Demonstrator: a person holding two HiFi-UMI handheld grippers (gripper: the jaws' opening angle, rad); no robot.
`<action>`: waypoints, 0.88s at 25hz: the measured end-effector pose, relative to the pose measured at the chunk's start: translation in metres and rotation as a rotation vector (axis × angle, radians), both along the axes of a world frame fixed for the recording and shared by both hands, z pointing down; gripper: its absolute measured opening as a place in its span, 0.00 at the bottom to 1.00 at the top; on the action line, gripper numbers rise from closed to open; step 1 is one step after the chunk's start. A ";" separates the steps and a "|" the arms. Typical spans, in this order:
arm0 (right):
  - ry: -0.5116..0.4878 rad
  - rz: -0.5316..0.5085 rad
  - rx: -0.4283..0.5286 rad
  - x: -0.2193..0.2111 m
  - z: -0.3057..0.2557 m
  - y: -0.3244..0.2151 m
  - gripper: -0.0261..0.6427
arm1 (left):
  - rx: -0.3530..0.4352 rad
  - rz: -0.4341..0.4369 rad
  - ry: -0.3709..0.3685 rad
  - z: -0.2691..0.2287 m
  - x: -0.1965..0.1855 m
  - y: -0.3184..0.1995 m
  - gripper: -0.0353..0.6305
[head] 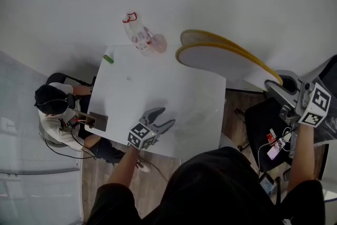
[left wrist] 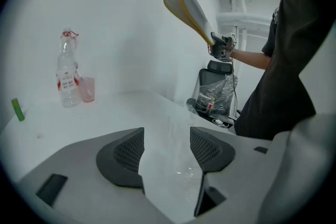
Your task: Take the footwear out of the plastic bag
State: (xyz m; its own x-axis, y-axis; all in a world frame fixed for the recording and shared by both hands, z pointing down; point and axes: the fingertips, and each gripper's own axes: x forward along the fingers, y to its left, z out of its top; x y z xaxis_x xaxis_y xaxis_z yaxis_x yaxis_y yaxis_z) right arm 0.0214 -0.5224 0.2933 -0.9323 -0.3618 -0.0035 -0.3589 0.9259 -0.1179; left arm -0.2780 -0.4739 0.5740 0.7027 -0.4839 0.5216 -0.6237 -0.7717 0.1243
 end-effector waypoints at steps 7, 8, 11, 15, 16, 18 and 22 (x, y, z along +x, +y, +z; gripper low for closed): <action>-0.348 0.140 -0.098 -0.021 -0.006 0.005 0.14 | 0.262 -0.166 0.033 -0.080 0.004 -0.019 0.45; -0.377 0.157 -0.100 -0.023 -0.009 0.009 0.14 | 0.298 -0.182 0.040 -0.095 0.009 -0.018 0.45; -0.435 0.210 -0.080 -0.026 -0.022 0.017 0.14 | 0.377 -0.247 0.107 -0.142 0.025 -0.015 0.27; -0.448 0.277 -0.018 -0.023 -0.036 0.017 0.14 | 0.390 -0.379 0.198 -0.182 0.038 -0.019 0.13; -0.442 0.293 -0.005 -0.023 -0.036 0.017 0.14 | 0.393 -0.408 0.212 -0.187 0.038 -0.020 0.12; -0.419 0.322 0.015 -0.021 -0.034 0.017 0.14 | 0.400 -0.444 0.246 -0.194 0.040 -0.024 0.10; -0.374 0.374 0.036 -0.014 -0.027 0.016 0.14 | 0.381 -0.470 0.278 -0.196 0.043 -0.030 0.09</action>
State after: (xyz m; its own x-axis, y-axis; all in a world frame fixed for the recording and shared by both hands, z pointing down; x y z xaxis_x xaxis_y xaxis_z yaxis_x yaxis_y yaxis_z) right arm 0.0073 -0.5062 0.2663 -0.6722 -0.6631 -0.3293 -0.6051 0.7484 -0.2717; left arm -0.2350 -0.5038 0.3781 0.4559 -0.8861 0.0832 -0.8885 -0.4475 0.1015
